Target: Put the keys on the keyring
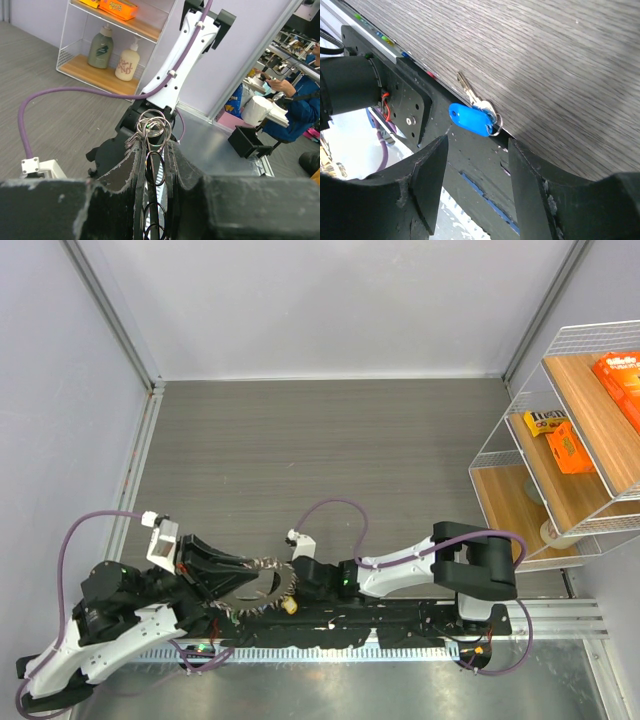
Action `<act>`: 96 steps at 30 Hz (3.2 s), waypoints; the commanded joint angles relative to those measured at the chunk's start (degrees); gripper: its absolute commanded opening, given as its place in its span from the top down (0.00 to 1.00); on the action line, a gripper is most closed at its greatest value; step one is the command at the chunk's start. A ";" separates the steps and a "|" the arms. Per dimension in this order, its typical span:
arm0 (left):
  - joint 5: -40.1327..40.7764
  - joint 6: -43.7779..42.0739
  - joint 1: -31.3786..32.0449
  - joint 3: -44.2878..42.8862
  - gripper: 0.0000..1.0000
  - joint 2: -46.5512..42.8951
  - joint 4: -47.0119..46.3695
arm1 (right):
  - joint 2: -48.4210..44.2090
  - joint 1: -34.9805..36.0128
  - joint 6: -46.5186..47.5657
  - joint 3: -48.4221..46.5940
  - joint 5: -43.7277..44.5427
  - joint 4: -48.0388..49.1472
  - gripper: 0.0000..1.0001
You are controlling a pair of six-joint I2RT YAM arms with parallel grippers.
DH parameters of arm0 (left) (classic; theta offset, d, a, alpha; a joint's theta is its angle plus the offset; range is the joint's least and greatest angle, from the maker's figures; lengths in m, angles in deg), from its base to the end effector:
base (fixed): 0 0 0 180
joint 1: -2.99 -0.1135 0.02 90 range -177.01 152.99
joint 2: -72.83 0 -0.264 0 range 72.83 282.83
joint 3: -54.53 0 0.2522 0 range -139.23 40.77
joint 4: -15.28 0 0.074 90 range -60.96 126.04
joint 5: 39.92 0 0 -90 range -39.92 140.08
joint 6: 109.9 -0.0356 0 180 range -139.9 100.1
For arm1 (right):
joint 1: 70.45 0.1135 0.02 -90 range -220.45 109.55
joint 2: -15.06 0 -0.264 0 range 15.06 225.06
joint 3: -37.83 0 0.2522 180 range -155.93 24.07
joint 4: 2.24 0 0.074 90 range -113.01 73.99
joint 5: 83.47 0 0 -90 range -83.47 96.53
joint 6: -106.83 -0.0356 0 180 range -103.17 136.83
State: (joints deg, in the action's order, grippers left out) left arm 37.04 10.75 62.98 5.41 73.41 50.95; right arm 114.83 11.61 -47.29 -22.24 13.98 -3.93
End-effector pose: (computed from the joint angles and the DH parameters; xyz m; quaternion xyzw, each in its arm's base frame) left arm 0.0075 -0.0291 0.3294 0.2427 0.5767 -0.6021 0.4959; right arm 0.0517 0.3369 0.1403 -0.1154 0.9025 0.3757 0.1761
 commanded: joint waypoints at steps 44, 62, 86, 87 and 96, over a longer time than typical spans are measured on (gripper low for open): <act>0.38 -1.65 -0.22 -2.70 1.00 -17.19 -0.55 | 6.67 -2.26 -5.67 -0.80 0.56 6.66 0.54; 0.21 -1.83 -0.22 -3.32 1.00 -17.19 1.11 | 13.35 -2.26 0.75 -9.94 3.02 -2.85 0.51; 1.70 -2.00 -0.22 -4.02 1.00 -17.10 1.64 | -6.39 -2.17 6.90 5.95 8.54 6.03 0.94; 1.87 -2.09 -0.13 -3.93 1.00 -17.10 1.64 | -9.65 -2.17 7.60 7.88 9.25 5.33 0.94; 2.31 -2.71 -0.13 -3.67 1.00 -17.01 0.59 | -29.45 -2.87 12.00 12.73 20.50 -5.04 0.94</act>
State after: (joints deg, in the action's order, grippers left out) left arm 38.59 9.18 62.98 3.45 73.41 54.80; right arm 90.55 9.42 -38.37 -10.30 26.37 -5.35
